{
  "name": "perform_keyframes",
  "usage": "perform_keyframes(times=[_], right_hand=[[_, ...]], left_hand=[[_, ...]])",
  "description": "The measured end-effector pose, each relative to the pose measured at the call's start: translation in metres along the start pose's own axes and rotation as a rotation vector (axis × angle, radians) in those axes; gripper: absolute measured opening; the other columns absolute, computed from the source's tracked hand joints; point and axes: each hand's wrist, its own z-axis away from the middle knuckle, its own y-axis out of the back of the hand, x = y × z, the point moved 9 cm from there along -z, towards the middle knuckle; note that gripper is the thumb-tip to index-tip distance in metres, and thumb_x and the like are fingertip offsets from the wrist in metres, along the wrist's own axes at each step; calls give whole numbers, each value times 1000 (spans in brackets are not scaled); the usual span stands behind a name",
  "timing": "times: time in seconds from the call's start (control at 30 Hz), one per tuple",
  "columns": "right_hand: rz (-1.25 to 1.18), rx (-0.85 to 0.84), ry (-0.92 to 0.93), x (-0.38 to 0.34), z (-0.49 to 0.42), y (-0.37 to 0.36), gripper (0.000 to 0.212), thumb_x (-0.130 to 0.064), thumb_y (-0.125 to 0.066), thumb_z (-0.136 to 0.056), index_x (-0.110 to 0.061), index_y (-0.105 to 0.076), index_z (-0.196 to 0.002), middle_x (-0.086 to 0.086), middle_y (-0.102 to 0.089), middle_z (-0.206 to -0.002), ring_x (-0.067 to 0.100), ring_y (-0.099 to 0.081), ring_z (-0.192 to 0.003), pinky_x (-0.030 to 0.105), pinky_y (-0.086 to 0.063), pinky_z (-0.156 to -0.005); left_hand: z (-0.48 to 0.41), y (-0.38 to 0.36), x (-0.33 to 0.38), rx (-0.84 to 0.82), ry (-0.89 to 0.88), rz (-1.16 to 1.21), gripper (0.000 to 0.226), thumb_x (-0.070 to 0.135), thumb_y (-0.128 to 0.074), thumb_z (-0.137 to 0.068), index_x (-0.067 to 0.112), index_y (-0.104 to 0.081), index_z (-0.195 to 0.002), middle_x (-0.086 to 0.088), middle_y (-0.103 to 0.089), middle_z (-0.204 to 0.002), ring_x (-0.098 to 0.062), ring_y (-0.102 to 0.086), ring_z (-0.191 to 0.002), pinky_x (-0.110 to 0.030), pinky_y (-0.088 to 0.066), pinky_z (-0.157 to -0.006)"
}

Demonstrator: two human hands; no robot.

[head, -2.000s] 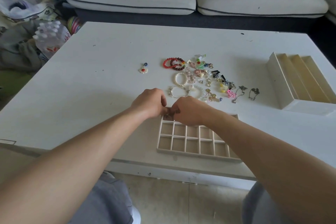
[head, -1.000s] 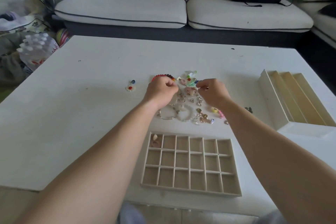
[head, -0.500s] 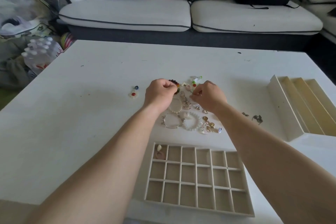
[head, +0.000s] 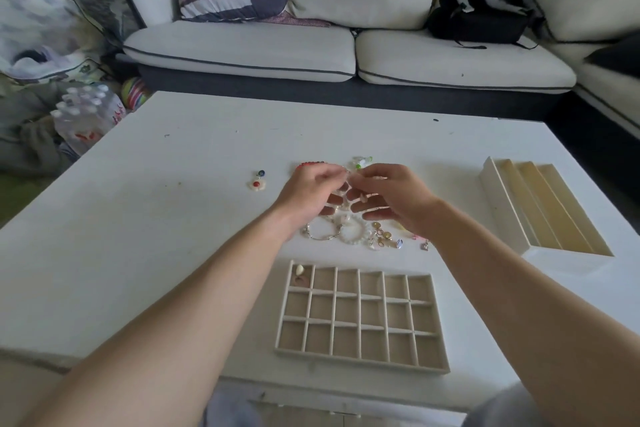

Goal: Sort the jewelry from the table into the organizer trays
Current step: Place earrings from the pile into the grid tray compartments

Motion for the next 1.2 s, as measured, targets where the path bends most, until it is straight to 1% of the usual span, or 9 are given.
perform_keyframes(times=[0.13, 0.33, 0.47, 0.57, 0.67, 0.73, 0.9, 1.07, 1.2], right_hand=[[-88, -59, -14, 2, 25, -16, 14, -16, -72, -92, -3, -73, -98, 11, -71, -82, 14, -59, -58, 23, -51, -54], [-121, -126, -37, 15, 41, -35, 8, -12, -72, -91, -5, -75, -93, 19, -74, -94, 12, -61, -61, 22, -53, -58], [-173, -207, -40, 15, 42, -50, 13, -5, -61, -97, -2, -73, -100, 15, -75, -95, 12, -64, -66, 22, -55, -63], [-175, -255, -38, 16, 41, -59, 19, 1, -56, -98, -4, -73, -106, 16, -75, -100, 12, -66, -71, 22, -56, -69], [-149, -273, -48, 21, 39, -67, 21, 6, -58, -96, -5, -71, -108, 17, -75, -102, 14, -68, -76, 24, -58, -74], [-147, -232, -62, 24, 38, -67, 17, 6, -63, -93, -3, -70, -106, 19, -75, -99, 16, -69, -75, 24, -59, -72], [-185, -110, -61, 26, 33, -55, 11, 5, -65, -92, -5, -67, -96, 15, -71, -82, 19, -65, -64, 25, -56, -60], [-247, -114, -58, 21, 34, -56, 8, -1, -59, -98, -8, -63, -99, 15, -71, -79, 21, -69, -63, 27, -57, -58], [-348, -137, -47, 18, 35, -61, 13, 2, -55, -98, -8, -62, -95, 15, -71, -81, 21, -71, -67, 28, -60, -64]], left_hand=[[23, -6, 5, -80, -12, 31, 16, 25, -63, -100, 15, -75, -102, -3, -76, -86, -10, -72, -78, -21, -55, -66], [40, 5, -5, -98, 35, -19, 16, 19, -75, -91, 10, -77, -104, -10, -78, -92, -21, -75, -85, -20, -55, -64], [47, 20, -9, -25, 15, -73, 9, 20, -73, -92, 12, -77, -93, -4, -76, -79, -8, -69, -65, -18, -54, -59], [50, 34, -9, 43, -27, -162, 13, 21, -75, -91, 8, -78, -92, -12, -75, -81, -7, -62, -57, -18, -51, -54], [52, 41, -14, 43, -23, -237, 13, 25, -73, -93, 15, -73, -84, -1, -73, -72, -10, -61, -54, -22, -51, -52], [53, 44, -18, 33, 1, -258, 17, 27, -69, -96, 14, -68, -85, -1, -71, -68, -15, -61, -53, -24, -51, -51], [56, 52, -25, 38, 44, -44, 22, 23, -66, -99, 2, -63, -101, -20, -75, -91, -19, -67, -63, -27, -58, -63], [59, 47, -29, -20, 102, 159, 10, 20, -67, -97, 11, -64, -97, -19, -75, -99, -21, -70, -76, -28, -58, -70], [61, 45, -26, -10, 105, 267, 5, 10, -70, -94, 11, -65, -96, -14, -73, -93, -19, -70, -78, -26, -58, -72]])
